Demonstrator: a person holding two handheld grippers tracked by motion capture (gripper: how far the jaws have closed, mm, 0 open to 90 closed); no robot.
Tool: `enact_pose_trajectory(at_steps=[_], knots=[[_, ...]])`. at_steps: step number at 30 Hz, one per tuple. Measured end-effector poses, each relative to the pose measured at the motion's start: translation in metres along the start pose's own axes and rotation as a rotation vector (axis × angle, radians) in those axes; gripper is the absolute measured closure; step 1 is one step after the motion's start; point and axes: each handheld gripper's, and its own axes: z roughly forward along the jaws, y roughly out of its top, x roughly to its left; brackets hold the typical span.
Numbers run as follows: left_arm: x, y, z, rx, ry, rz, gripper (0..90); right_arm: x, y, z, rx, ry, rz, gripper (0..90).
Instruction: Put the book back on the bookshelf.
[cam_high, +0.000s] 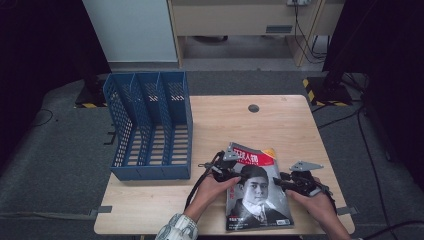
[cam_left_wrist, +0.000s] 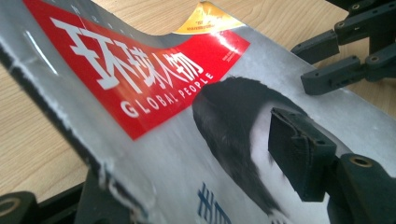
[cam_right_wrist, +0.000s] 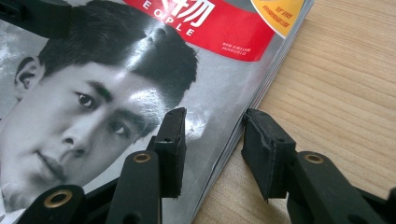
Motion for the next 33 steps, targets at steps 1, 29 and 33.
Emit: enact_pose_trajectory(at_steps=[1, 29, 33], knots=[[-0.0001, 0.0004, 0.0012, -0.002, 0.001, -0.003, 38.6, -0.0002, -0.0001, 0.0001, -0.002, 0.0, -0.002, 59.6], [-0.0012, 0.0055, 0.0063, 0.013, 0.002, -0.037, 64.3, -0.0003, -0.001, 0.0022, -0.023, 0.009, -0.026, 57.8], [-0.0025, 0.0076, 0.0047, 0.01, 0.013, -0.035, 70.3, 0.0002, -0.001, 0.0024, -0.024, 0.006, -0.028, 57.0]])
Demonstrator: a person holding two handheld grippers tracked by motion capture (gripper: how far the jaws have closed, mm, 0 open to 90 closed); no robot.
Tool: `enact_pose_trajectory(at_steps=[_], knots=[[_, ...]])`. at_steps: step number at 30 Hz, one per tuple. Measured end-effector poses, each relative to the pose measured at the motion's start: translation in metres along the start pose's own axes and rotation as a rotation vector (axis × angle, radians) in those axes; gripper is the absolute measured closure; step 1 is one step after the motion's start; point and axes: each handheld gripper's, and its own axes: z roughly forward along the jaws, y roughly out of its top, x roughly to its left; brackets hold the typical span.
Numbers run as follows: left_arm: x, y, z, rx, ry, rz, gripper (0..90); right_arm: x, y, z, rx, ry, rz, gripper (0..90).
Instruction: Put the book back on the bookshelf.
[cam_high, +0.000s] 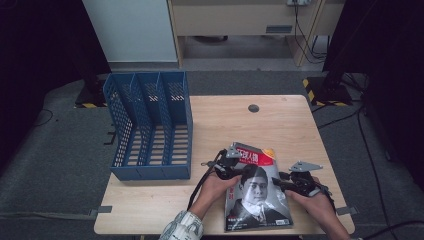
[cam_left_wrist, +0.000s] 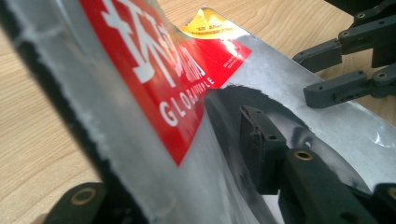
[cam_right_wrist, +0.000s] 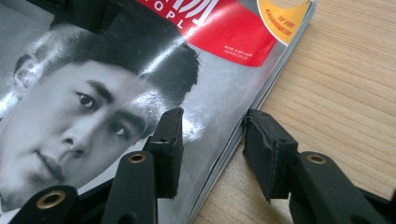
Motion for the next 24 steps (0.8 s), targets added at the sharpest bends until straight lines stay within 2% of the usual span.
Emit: enact_pose_trajectory(at_steps=[1, 4, 6, 9, 18, 22, 24], knots=[[0.0, 0.0, -0.001, -0.003, 0.001, -0.005, 70.3, 0.0, 0.0, 0.0, 0.0, -0.001, -0.001, 56.1], [-0.001, 0.004, -0.005, -0.021, 0.004, -0.013, 78.3, 0.001, 0.001, 0.001, 0.001, -0.007, -0.01, 50.1], [-0.002, 0.006, -0.006, -0.027, 0.0, -0.004, 80.8, 0.002, 0.001, 0.002, 0.002, -0.009, -0.01, 46.3], [-0.006, 0.012, -0.008, -0.027, 0.007, 0.024, 81.8, 0.003, 0.002, 0.002, 0.005, -0.01, -0.003, 40.1], [-0.01, 0.025, -0.012, -0.056, -0.011, 0.051, 83.7, -0.001, 0.005, -0.001, -0.029, -0.03, 0.006, 29.0], [-0.009, 0.032, -0.02, -0.083, -0.014, 0.067, 84.1, -0.002, 0.008, -0.004, -0.055, -0.043, 0.007, 21.3], [-0.009, 0.035, -0.024, -0.09, -0.016, 0.069, 84.5, -0.002, 0.008, -0.004, -0.049, -0.038, 0.009, 19.2]])
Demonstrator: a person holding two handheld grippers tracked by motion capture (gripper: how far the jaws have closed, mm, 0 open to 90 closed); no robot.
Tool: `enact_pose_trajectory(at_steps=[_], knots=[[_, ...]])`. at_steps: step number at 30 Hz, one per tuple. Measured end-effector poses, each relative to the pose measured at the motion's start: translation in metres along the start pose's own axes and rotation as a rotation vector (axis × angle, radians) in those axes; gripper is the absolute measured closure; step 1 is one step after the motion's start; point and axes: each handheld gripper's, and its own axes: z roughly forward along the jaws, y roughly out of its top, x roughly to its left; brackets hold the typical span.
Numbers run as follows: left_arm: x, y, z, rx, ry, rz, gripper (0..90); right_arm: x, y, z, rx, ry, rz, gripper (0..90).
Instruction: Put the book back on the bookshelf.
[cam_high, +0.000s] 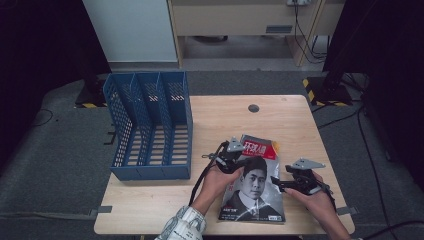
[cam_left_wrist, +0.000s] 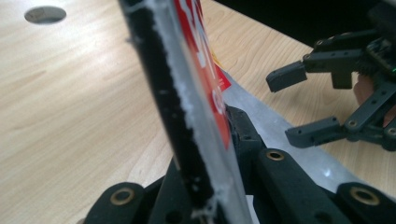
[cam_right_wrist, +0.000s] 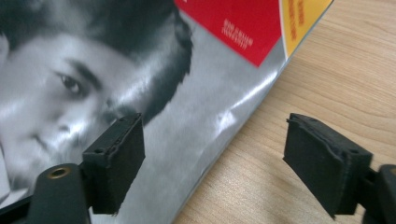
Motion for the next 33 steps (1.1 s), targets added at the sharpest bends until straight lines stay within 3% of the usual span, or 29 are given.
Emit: enact_pose_trajectory(at_steps=[13, 24, 30, 33], knots=[[0.003, 0.027, -0.016, -0.036, -0.028, 0.043, 85.6, 0.002, 0.005, 0.004, -0.011, 0.047, -0.033, 10.6], [0.004, 0.054, -0.023, -0.053, -0.047, 0.111, 85.8, -0.003, 0.019, 0.008, -0.035, 0.087, -0.082, 15.2], [0.001, 0.061, -0.024, -0.066, -0.036, 0.132, 85.8, 0.003, 0.019, 0.001, -0.047, 0.07, -0.099, 16.5], [0.0, 0.063, -0.028, -0.075, -0.024, 0.157, 85.8, 0.007, 0.024, -0.004, -0.058, 0.058, -0.143, 21.5]])
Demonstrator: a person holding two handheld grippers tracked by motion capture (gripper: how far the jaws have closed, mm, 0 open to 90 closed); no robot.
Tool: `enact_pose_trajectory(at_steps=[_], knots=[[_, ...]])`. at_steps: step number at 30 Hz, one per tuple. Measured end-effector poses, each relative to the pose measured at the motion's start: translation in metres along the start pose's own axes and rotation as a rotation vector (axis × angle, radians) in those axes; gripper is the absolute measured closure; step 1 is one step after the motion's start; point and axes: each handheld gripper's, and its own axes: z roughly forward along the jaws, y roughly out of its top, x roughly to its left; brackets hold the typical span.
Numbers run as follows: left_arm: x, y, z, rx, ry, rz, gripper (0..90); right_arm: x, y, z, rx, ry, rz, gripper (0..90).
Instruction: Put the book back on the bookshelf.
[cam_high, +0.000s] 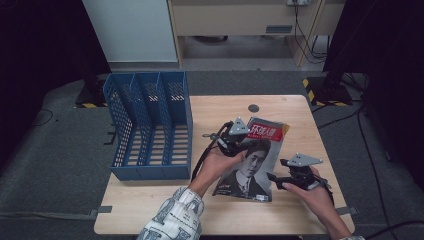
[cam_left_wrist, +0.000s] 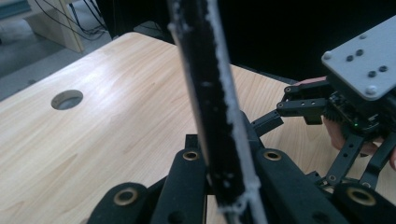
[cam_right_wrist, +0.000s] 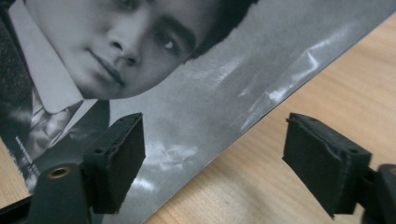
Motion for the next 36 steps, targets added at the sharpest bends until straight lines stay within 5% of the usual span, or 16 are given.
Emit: enact_pose_trajectory(at_steps=[22, 29, 36], knots=[[0.001, -0.006, -0.004, -0.055, -0.043, 0.004, 86.0, -0.015, 0.004, 0.03, 0.071, 0.073, -0.003, 25.9], [0.0, -0.007, -0.001, -0.053, -0.046, 0.006, 86.0, -0.014, 0.001, 0.034, 0.065, 0.105, -0.021, 33.7], [0.003, -0.008, -0.004, -0.059, -0.031, -0.005, 86.1, -0.015, 0.002, 0.027, 0.042, 0.089, -0.026, 48.3]])
